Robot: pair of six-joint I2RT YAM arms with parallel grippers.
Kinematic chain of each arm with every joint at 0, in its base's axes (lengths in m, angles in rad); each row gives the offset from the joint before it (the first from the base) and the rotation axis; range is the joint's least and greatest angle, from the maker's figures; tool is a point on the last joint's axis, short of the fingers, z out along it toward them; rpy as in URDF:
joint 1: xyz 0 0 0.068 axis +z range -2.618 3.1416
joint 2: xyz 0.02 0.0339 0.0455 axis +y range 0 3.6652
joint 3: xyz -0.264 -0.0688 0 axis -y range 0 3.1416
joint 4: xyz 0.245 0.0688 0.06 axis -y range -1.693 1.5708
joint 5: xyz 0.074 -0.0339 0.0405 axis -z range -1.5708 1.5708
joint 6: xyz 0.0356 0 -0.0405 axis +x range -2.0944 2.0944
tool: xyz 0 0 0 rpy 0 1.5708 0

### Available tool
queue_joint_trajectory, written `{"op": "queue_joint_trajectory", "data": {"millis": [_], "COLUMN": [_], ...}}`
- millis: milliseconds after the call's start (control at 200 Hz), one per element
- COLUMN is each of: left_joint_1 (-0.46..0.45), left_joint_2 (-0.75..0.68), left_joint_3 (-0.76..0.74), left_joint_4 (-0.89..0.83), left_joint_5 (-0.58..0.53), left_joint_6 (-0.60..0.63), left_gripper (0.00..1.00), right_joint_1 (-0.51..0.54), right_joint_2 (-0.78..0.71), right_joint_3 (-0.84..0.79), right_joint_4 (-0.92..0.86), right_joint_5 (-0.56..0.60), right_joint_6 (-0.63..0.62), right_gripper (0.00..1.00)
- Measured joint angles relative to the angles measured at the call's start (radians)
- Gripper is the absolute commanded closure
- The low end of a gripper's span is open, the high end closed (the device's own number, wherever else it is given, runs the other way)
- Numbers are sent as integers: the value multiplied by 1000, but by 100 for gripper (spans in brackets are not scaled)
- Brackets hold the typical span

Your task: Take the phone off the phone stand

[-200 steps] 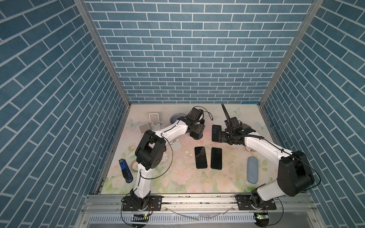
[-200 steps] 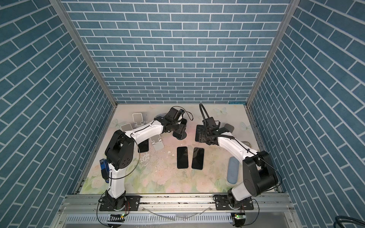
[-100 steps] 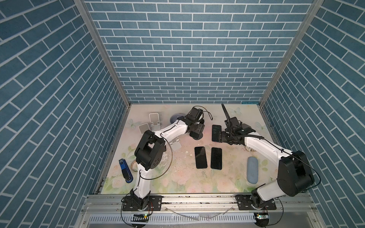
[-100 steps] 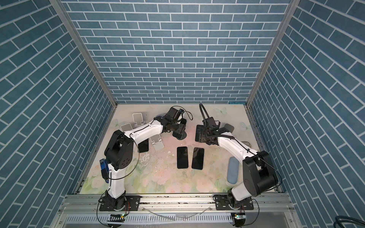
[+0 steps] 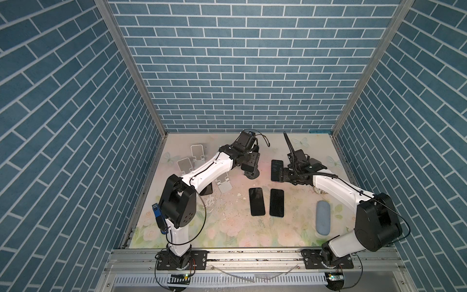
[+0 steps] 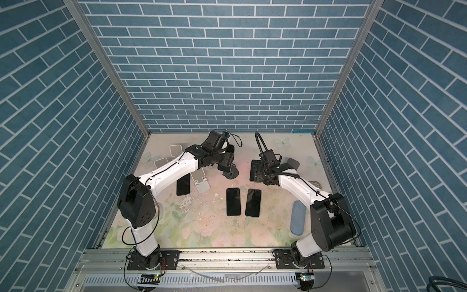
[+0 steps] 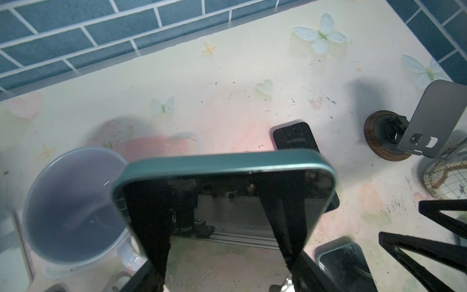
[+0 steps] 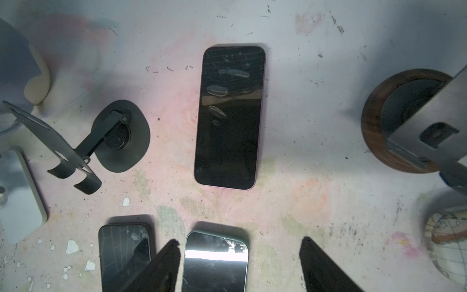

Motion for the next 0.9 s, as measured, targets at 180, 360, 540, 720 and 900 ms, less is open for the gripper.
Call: {"op": "queue_joint_trajectory", "data": {"millis": [180,360,540,720,900], "left_joint_1": [-35,-79,-116,-131,-145], "left_joint_2": [-48,-114,-191,-208,-208], "left_joint_3": [-82,-193,-284,-349,-417], "left_joint_4": [-47,-84,-97,-97,-106], "left_joint_5": [-26,-77,-105,-109,-105], "left_joint_6": [-85,-174,-271,-354,-427], "left_gripper": [37,35,34,33,32], "right_joint_1": [0,0,0,0,-1], "right_joint_2": [0,0,0,0,0], "right_joint_3": [0,0,0,-2,-3], "right_joint_4": [1,2,9,20,32], "right_joint_5": [1,5,7,7,7], "right_joint_6": [0,0,0,0,0], "right_gripper": [24,24,24,24,24]}}
